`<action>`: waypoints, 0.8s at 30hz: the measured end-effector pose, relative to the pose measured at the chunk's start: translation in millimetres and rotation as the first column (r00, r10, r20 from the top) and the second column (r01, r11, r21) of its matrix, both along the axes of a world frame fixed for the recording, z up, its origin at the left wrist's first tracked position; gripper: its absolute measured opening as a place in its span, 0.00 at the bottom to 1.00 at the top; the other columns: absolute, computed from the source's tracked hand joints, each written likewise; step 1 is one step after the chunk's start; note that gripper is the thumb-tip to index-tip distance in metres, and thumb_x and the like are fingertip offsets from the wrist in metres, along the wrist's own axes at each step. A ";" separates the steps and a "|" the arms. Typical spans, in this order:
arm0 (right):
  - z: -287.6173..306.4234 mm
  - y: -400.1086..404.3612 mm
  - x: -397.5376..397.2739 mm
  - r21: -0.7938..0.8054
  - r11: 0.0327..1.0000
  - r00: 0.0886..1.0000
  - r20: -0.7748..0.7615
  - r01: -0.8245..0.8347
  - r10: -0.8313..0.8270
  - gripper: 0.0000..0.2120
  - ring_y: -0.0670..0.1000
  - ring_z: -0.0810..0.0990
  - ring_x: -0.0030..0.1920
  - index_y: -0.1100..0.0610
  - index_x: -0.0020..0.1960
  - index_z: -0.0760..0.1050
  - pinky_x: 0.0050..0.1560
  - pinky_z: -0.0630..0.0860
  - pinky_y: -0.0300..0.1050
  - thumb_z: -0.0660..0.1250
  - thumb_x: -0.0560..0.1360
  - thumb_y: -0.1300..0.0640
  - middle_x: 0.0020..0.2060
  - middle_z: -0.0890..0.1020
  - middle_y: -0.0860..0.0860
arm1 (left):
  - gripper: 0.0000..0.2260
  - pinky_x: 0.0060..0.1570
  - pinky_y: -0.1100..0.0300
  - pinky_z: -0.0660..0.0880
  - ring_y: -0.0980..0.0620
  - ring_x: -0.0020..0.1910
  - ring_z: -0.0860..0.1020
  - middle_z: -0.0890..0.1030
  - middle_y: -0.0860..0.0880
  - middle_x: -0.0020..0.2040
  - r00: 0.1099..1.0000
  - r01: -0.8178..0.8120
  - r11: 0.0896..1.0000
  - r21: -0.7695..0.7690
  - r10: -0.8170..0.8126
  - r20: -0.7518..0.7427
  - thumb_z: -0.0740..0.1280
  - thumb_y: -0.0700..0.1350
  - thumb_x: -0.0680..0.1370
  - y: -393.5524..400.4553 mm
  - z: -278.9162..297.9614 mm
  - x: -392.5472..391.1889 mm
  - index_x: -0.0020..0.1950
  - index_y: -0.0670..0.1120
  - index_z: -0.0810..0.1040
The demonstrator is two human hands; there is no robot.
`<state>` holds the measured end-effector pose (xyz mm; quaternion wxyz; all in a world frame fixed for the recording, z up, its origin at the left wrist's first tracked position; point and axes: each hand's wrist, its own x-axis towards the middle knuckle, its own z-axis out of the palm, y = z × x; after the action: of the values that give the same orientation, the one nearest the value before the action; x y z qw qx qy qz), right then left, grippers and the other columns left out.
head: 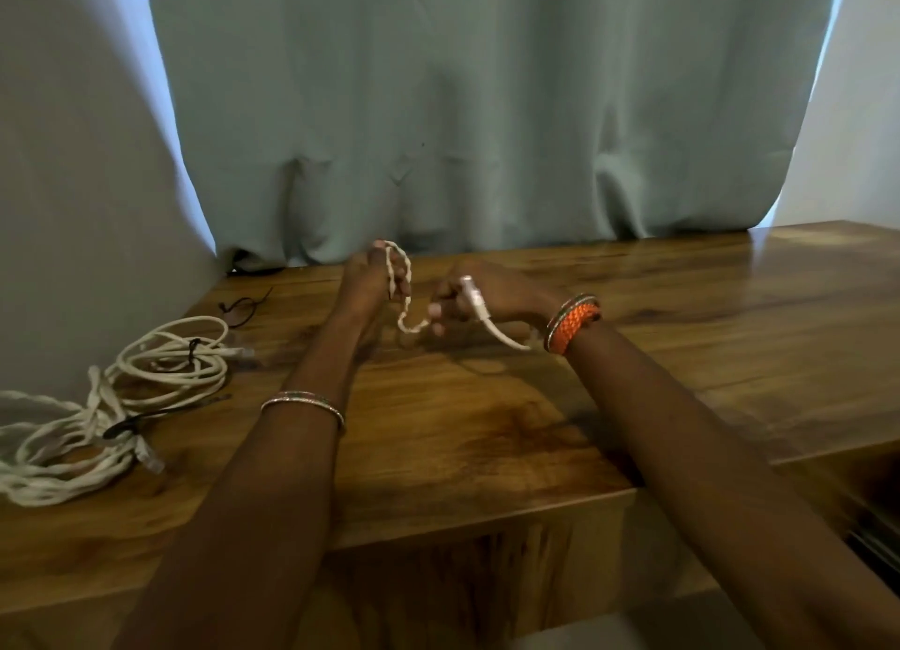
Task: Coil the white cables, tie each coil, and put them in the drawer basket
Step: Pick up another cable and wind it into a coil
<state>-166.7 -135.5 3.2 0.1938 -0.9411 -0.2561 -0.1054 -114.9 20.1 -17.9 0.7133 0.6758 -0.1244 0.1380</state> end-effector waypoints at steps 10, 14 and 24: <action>-7.2 -37.7 14.7 0.234 0.946 0.922 0.264 0.223 -0.283 0.12 0.49 0.76 0.31 0.50 0.33 0.78 0.35 0.71 0.43 0.67 0.74 0.49 0.28 0.78 0.46 | 0.18 0.21 0.65 0.61 0.58 0.17 0.60 0.65 0.50 0.24 0.779 0.620 0.745 0.249 -0.545 -0.311 0.47 0.46 0.83 -17.2 -3.7 -9.9 0.37 0.44 0.67; -5.1 -46.8 8.1 0.076 0.944 0.829 0.461 0.320 -0.318 0.13 0.51 0.79 0.43 0.52 0.44 0.80 0.37 0.67 0.42 0.68 0.72 0.43 0.41 0.83 0.51 | 0.12 0.24 0.65 0.65 0.60 0.19 0.62 0.66 0.52 0.26 0.489 0.821 0.571 -0.033 -0.731 -0.476 0.50 0.47 0.83 -9.3 0.5 -24.7 0.45 0.45 0.69; -25.1 -117.1 10.7 0.144 0.801 0.805 0.042 0.581 -0.591 0.15 0.53 0.80 0.52 0.55 0.57 0.79 0.53 0.74 0.45 0.66 0.76 0.48 0.56 0.81 0.58 | 0.08 0.22 0.65 0.66 0.56 0.19 0.56 0.59 0.55 0.23 0.330 0.858 0.305 -0.412 -0.944 -0.011 0.73 0.46 0.70 50.1 8.3 -16.7 0.37 0.43 0.78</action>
<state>-156.0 -252.6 -21.9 0.1990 -0.9548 0.0465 -0.2157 -131.6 70.2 -9.6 0.7769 0.3660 -0.3673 -0.3571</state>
